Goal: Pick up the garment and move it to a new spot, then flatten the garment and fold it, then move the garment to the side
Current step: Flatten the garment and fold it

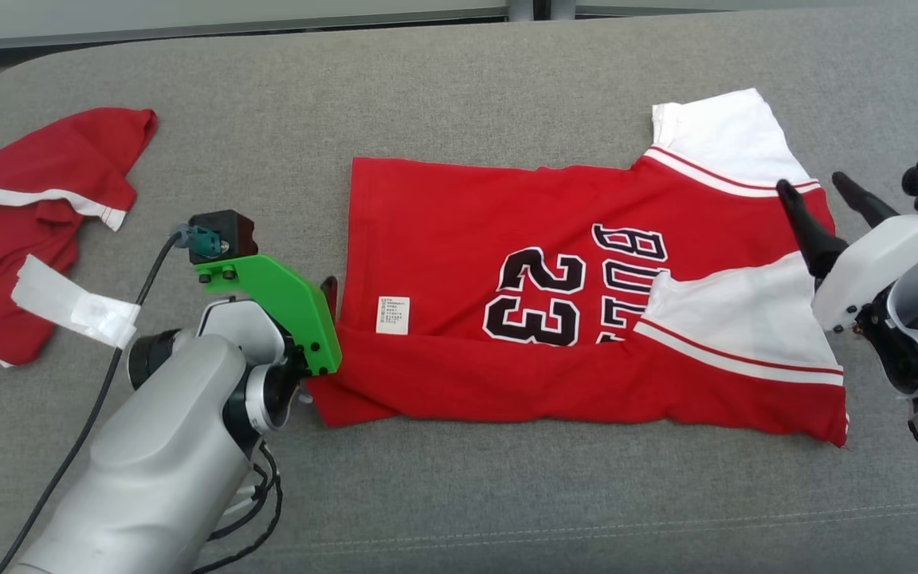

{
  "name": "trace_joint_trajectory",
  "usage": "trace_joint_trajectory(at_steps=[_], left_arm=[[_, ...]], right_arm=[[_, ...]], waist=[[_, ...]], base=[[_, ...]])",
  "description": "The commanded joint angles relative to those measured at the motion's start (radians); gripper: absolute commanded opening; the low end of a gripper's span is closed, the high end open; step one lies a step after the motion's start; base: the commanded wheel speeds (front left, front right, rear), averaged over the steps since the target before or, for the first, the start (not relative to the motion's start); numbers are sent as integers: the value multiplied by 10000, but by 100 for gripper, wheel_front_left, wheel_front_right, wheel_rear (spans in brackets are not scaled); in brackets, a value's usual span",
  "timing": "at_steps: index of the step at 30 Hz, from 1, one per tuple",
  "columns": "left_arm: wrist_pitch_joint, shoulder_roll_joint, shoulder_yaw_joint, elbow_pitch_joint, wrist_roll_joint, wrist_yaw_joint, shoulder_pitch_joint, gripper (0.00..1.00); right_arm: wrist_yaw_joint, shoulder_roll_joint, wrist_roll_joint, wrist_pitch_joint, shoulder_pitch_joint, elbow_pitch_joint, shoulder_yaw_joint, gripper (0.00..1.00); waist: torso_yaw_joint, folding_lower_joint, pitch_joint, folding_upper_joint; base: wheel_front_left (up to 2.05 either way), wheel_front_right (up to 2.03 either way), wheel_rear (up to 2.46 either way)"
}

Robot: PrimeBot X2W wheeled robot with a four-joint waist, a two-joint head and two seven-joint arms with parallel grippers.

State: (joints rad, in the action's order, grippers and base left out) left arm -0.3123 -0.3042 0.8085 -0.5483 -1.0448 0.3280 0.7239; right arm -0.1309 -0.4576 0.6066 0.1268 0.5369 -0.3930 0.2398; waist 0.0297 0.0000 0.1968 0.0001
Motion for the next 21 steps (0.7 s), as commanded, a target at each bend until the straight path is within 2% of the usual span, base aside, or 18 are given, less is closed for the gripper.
trace_joint_trajectory(at_steps=[1, 6, 8, 12, 16, 21], left_arm=[[484, -110, -142, 57, 190, -133, -48, 100], [1528, -284, -98, 170, 480, -460, -460, 100], [2030, -450, -18, 405, 739, -699, -630, 100], [2813, -863, 245, 887, 1176, -865, -1204, 100], [3133, -1213, 500, 1519, 1470, -679, -1892, 100], [3116, -1469, 603, 2308, 1227, -356, -2945, 100]], right_arm=[[3, 84, 60, -266, 86, -73, -194, 100], [2, 306, -236, -497, -248, -209, -630, 100], [8, 467, -590, -248, -482, -435, -1104, 100], [2, 1124, -1282, 456, -988, -153, -1945, 100], [2, 1700, -2053, 1567, -1768, 641, -2717, 100], [2, 2282, -2950, 3184, -2951, 2101, -3378, 100]], waist=[[12, 0, -112, -1], [24, 0, -369, -1], [7, 0, -512, -1], [-18, 0, -783, -1], [-86, 0, -1038, -1], [-156, 0, -1262, -1]], base=[[0, 0, 0], [0, 0, 0], [0, 0, 0], [0, 0, 0], [0, 0, 0], [0, 0, 0]])
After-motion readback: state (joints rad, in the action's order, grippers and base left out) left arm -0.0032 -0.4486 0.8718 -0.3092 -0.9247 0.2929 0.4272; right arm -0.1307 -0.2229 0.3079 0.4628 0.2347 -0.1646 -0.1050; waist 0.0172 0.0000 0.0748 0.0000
